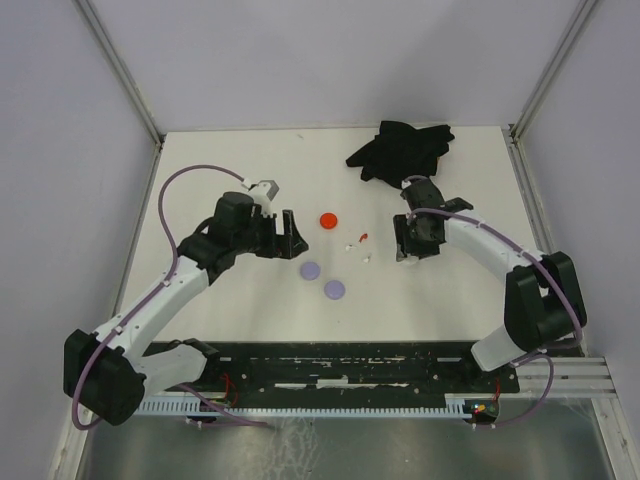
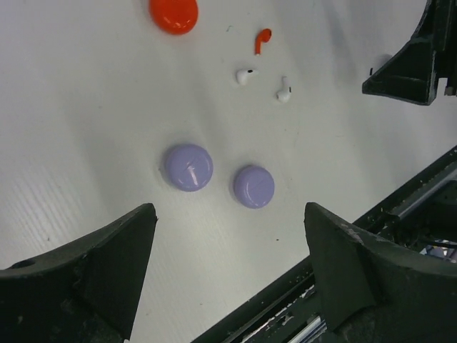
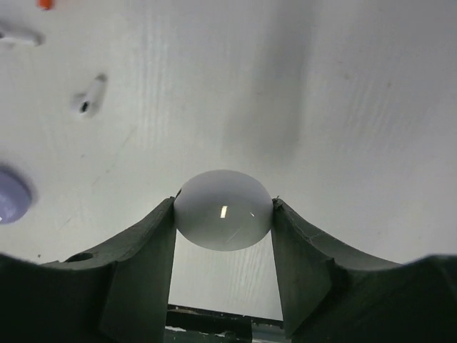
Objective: Insert the wireless bluetooth earbuds into the charging case
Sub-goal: Pick up the charging case at the center of the board.
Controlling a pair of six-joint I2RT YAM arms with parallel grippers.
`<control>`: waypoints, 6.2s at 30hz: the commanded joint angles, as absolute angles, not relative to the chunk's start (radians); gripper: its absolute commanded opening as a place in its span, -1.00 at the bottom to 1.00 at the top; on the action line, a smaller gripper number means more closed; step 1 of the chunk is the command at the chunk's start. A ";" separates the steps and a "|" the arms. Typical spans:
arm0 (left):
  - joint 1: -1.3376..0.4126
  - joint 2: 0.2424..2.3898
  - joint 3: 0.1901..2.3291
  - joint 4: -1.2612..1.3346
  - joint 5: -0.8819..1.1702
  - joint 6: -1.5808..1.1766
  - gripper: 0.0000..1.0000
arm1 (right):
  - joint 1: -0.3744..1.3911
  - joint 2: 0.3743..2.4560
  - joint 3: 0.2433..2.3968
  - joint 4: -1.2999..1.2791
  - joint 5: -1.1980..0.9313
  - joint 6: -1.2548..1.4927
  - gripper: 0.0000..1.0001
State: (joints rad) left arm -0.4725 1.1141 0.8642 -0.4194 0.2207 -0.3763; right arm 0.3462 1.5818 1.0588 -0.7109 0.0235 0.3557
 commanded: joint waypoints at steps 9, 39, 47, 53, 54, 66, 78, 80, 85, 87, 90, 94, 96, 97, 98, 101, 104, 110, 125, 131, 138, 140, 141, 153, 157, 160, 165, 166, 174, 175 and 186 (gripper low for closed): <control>-0.472 1.142 0.959 -0.263 0.545 -0.484 0.69 | 0.654 1.316 1.157 -0.595 0.047 0.125 -0.27; -0.582 1.259 0.941 -0.105 0.650 -0.610 0.13 | 0.964 1.324 1.178 -0.311 0.080 -0.114 -0.26; -0.605 1.265 0.938 -0.107 0.636 -0.561 -0.29 | 0.966 1.315 1.177 -0.287 0.079 -0.107 -0.18; -0.606 1.208 0.927 -0.119 0.572 -0.400 -0.75 | 0.963 1.275 1.181 -0.310 0.091 -0.056 0.31; -0.606 1.196 0.924 -0.123 0.555 -0.368 -0.82 | 0.965 1.270 1.194 -0.330 0.095 -0.040 0.39; -0.606 0.918 0.655 0.288 0.451 -0.045 -0.95 | 0.955 1.197 1.368 -0.527 0.198 0.291 0.93; -0.606 0.796 0.474 0.592 0.528 0.131 -0.95 | 0.945 1.252 1.487 -0.667 0.134 0.475 0.89; -0.606 0.792 0.462 0.626 0.543 0.098 -0.95 | 0.944 1.222 1.430 -0.608 0.090 0.419 0.88; -0.606 0.789 0.411 0.757 0.574 -0.022 -0.95 | 0.940 1.080 1.223 -0.387 -0.119 0.181 0.88; -0.606 0.792 0.395 0.791 0.603 -0.076 -0.95 | 0.938 1.023 1.146 -0.326 -0.187 0.078 0.88; -0.606 0.799 0.386 0.830 0.643 -0.130 -0.95 | 0.928 0.975 1.082 -0.297 -0.210 -0.029 0.86; -0.605 0.809 0.375 0.879 0.677 -0.194 -0.95 | 0.903 0.985 1.086 -0.321 -0.333 -0.117 0.79; -0.605 0.819 0.373 0.911 0.694 -0.229 -0.95 | 0.893 0.998 1.080 -0.304 -0.371 -0.133 0.73; -0.603 0.827 0.371 0.928 0.706 -0.247 -0.95 | 0.888 1.005 1.079 -0.295 -0.389 -0.137 0.71; -0.603 0.837 0.371 0.946 0.715 -0.262 -0.95 | 0.883 1.011 1.080 -0.285 -0.413 -0.141 0.68; -0.591 0.873 0.368 1.018 0.748 -0.321 -0.95 | 0.863 1.033 1.085 -0.256 -0.484 -0.149 0.63; -0.568 0.908 0.356 1.111 0.771 -0.383 -0.95 | 0.838 1.058 1.096 -0.246 -0.531 -0.147 0.55; -0.527 0.978 0.361 1.234 0.838 -0.474 -0.95 | 0.761 1.108 1.103 -0.206 -0.663 -0.106 0.22; -0.496 1.087 0.391 1.350 0.868 -0.535 -0.95 | 0.709 1.198 1.146 -0.159 -0.800 -0.067 -0.11; -0.484 1.115 0.392 1.387 0.876 -0.552 -0.95 | 0.688 1.228 1.194 -0.211 -0.858 -0.085 -0.55; -0.476 1.109 0.415 1.273 0.901 -0.492 -0.69 | 0.687 1.275 1.322 -0.389 -0.894 -0.159 -0.86; -0.477 1.093 0.426 1.196 0.908 -0.446 -0.55 | 0.687 1.292 1.363 -0.445 -0.880 -0.173 -0.89; -0.477 1.083 0.432 1.161 0.909 -0.421 -0.45 | 0.688 1.302 1.384 -0.476 -0.875 -0.181 -0.90; -0.479 1.029 0.521 0.784 0.946 -0.205 0.00 | 0.716 1.364 1.547 -0.712 -0.761 -0.288 -0.94; -0.482 1.037 0.536 0.780 0.964 -0.210 0.02 | 0.757 1.400 1.601 -0.797 -0.687 -0.328 -0.94; -0.485 1.049 0.552 0.776 0.979 -0.215 0.02 | 0.786 1.416 1.624 -0.824 -0.631 -0.342 -0.94; -0.488 1.057 0.553 0.776 0.990 -0.220 0.01 | 0.807 1.427 1.635 -0.823 -0.554 -0.338 -0.94; -0.490 1.058 0.553 0.776 0.995 -0.222 0.01 | 0.809 1.428 1.636 -0.821 -0.543 -0.337 -0.94; -0.491 1.051 0.551 0.779 1.020 -0.230 0.03 | 0.815 1.430 1.631 -0.799 -0.503 -0.326 -0.94; -0.491 1.049 0.550 0.780 1.024 -0.231 0.03 | 0.816 1.430 1.632 -0.799 -0.502 -0.327 -0.94; -0.491 1.051 0.547 0.787 1.016 -0.246 -0.05 | 0.816 1.427 1.624 -0.792 -0.519 -0.324 -0.93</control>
